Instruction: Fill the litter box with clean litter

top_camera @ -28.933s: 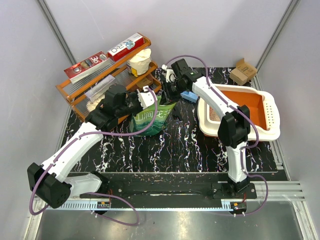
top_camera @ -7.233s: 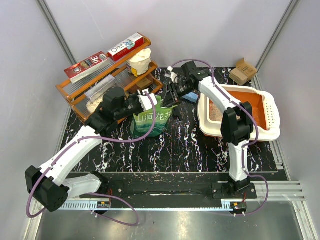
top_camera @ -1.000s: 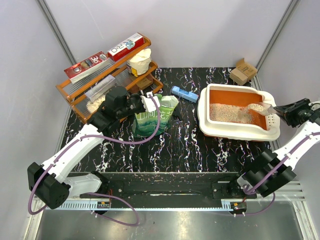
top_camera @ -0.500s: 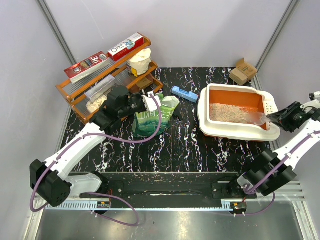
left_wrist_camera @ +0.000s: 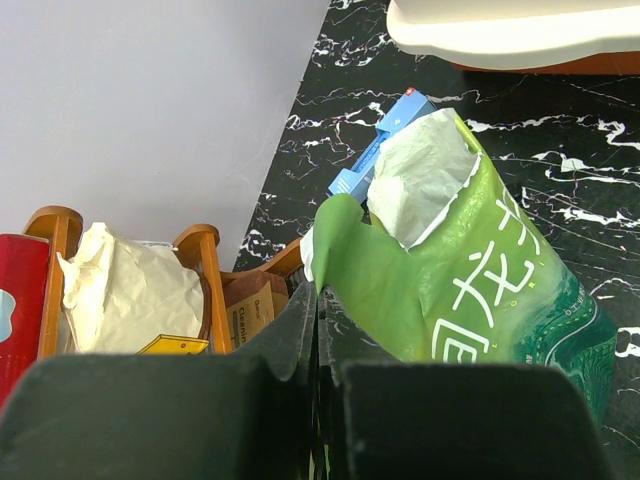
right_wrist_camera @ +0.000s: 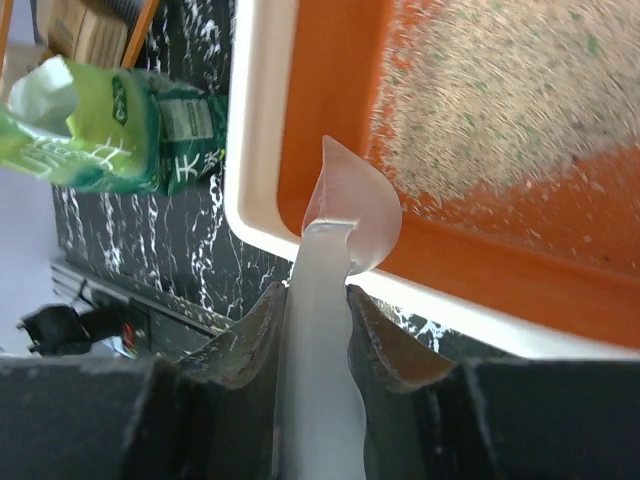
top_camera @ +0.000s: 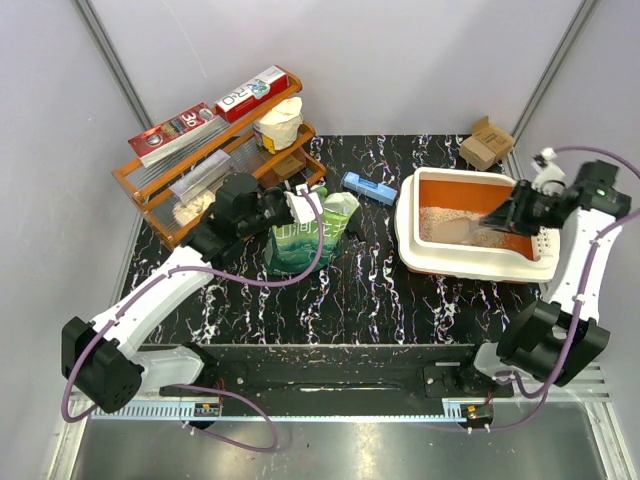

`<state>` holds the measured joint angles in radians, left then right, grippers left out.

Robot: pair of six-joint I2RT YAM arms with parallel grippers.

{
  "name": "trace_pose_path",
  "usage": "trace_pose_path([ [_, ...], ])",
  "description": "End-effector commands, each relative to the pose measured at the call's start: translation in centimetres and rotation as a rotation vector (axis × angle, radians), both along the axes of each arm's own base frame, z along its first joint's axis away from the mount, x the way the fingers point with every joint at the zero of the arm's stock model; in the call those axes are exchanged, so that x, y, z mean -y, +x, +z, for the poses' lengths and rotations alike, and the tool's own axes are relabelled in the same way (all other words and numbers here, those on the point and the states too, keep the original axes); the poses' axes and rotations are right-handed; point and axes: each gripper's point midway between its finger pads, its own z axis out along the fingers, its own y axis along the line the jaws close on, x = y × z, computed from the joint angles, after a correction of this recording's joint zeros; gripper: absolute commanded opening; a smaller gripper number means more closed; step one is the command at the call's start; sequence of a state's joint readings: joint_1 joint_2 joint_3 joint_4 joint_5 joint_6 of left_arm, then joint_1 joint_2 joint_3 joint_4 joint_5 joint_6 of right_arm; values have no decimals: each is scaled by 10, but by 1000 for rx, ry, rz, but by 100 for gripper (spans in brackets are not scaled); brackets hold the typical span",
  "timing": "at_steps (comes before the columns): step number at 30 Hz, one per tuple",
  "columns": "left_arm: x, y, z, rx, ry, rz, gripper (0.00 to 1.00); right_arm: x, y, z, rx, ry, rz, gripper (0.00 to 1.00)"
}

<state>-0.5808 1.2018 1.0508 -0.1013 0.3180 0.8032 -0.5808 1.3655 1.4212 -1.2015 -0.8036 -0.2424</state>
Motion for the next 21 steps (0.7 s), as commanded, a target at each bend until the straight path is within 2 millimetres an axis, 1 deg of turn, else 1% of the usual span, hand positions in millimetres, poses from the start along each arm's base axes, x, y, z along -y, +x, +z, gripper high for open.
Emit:
trace_pose_path([
  [1, 5, -4, 28, 73, -82, -23, 0, -20, 23, 26, 94, -193, 121, 0],
  [2, 4, -4, 27, 73, -82, -20, 0, -13, 29, 33, 121, -269, 122, 0],
  [3, 4, -4, 28, 75, -82, -17, 0, 8, 33, 33, 113, -391, 72, 0],
  [4, 3, -4, 28, 75, -82, -14, 0, 21, 36, 37, 123, -473, 48, 0],
  [5, 3, -4, 28, 75, -82, -15, 0, 33, 40, 48, 158, -553, 29, 0],
  [6, 3, -4, 29, 78, -81, -14, 0, 44, 39, 53, 164, -622, 17, 0],
  [7, 3, -4, 29, 78, -80, -14, 0, 48, 40, 59, 186, -664, 30, 0],
  [8, 3, -4, 29, 75, -82, -15, 0, 48, 40, 70, 216, -678, 26, 0],
  [9, 4, -4, 31, 76, -84, -16, 0, 40, 42, 77, 246, -649, 49, 0],
  [10, 5, -4, 31, 73, -85, -21, 0, 34, 44, 87, 272, -616, 43, 0],
  [11, 5, -4, 31, 68, -85, -20, 0, 27, 44, 91, 276, -570, 45, 0],
  [12, 5, -3, 33, 70, -86, -20, 0, 10, 46, 99, 312, -482, 80, 0],
  [14, 4, -2, 34, 60, -91, -9, 0, -13, 48, 108, 332, -337, 104, 0],
  [15, 5, -2, 36, 59, -94, -5, 0, -29, 48, 113, 357, -264, 144, 0],
  [16, 1, 2, 36, 60, -90, 22, 0, -37, 48, 111, 349, -215, 156, 0],
  [18, -4, 7, 37, 62, -89, 64, 0, -54, 48, 110, 378, -183, 222, 0],
  [19, -10, 13, 37, 68, -83, 109, 0, -58, 46, 108, 387, -190, 243, 0],
  [20, -13, 15, 37, 67, -76, 127, 0, -62, 50, 110, 418, -200, 255, 0],
  [21, -18, 17, 42, 72, -79, 146, 0, -71, 49, 113, 442, -189, 289, 0],
])
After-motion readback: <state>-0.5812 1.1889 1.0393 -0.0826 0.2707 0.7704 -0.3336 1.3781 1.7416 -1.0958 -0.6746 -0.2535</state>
